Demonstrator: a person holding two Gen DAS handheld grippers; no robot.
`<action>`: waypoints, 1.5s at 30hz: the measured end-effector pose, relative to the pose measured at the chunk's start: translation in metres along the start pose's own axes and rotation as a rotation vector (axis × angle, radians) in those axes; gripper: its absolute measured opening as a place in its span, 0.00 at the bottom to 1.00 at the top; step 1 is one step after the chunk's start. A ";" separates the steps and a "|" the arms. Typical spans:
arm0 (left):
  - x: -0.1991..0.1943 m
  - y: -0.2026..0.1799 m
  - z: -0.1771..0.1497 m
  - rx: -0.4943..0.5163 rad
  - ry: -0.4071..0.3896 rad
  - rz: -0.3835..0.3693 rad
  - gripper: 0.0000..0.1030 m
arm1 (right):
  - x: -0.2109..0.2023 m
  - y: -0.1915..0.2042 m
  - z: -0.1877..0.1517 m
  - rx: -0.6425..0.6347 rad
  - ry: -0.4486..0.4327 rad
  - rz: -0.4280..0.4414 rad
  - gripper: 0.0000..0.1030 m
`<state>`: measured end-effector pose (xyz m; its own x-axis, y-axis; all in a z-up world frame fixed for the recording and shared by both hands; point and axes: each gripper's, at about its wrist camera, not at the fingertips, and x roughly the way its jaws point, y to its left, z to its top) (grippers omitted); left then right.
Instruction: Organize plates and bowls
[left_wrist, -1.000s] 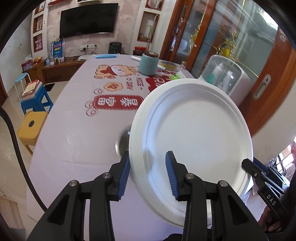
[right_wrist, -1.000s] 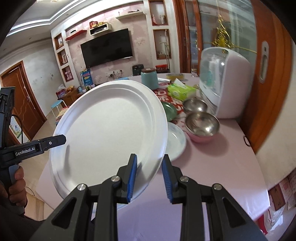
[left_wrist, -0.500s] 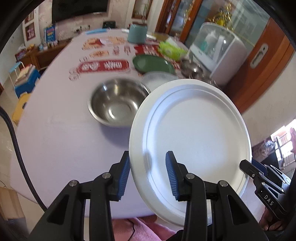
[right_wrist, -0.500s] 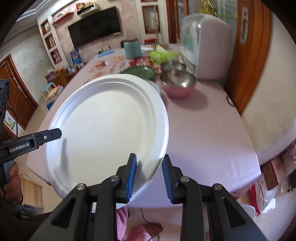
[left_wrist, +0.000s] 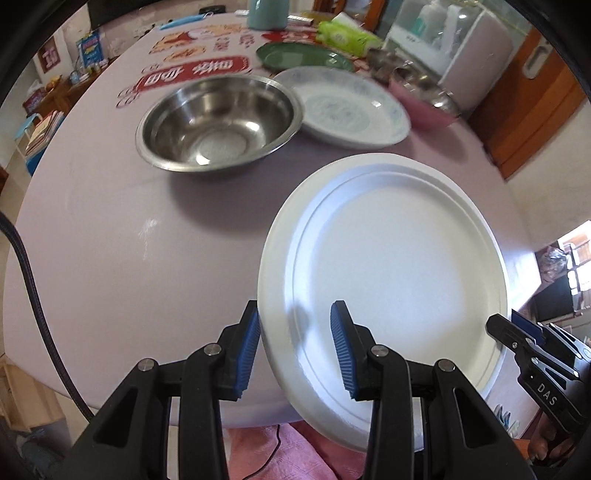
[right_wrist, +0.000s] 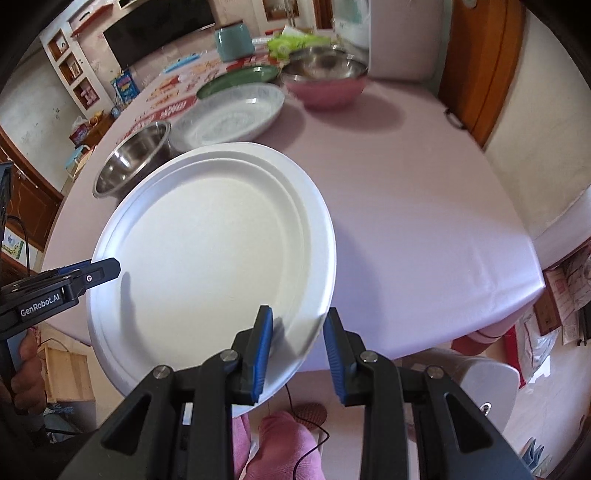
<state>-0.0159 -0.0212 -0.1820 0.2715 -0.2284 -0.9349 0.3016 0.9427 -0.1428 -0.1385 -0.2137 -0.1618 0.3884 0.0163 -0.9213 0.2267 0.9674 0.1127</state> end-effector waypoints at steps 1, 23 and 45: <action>0.004 0.003 -0.001 -0.008 0.005 0.011 0.35 | 0.004 0.002 0.001 -0.004 0.009 0.006 0.28; 0.034 0.036 0.023 -0.046 0.032 0.060 0.37 | 0.045 0.015 0.035 -0.011 0.020 0.038 0.29; -0.023 0.049 0.028 0.102 0.082 -0.042 0.60 | 0.019 0.028 0.061 0.106 -0.048 -0.016 0.55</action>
<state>0.0178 0.0232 -0.1587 0.1827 -0.2426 -0.9528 0.4032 0.9023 -0.1525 -0.0708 -0.2018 -0.1534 0.4259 -0.0132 -0.9047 0.3254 0.9352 0.1395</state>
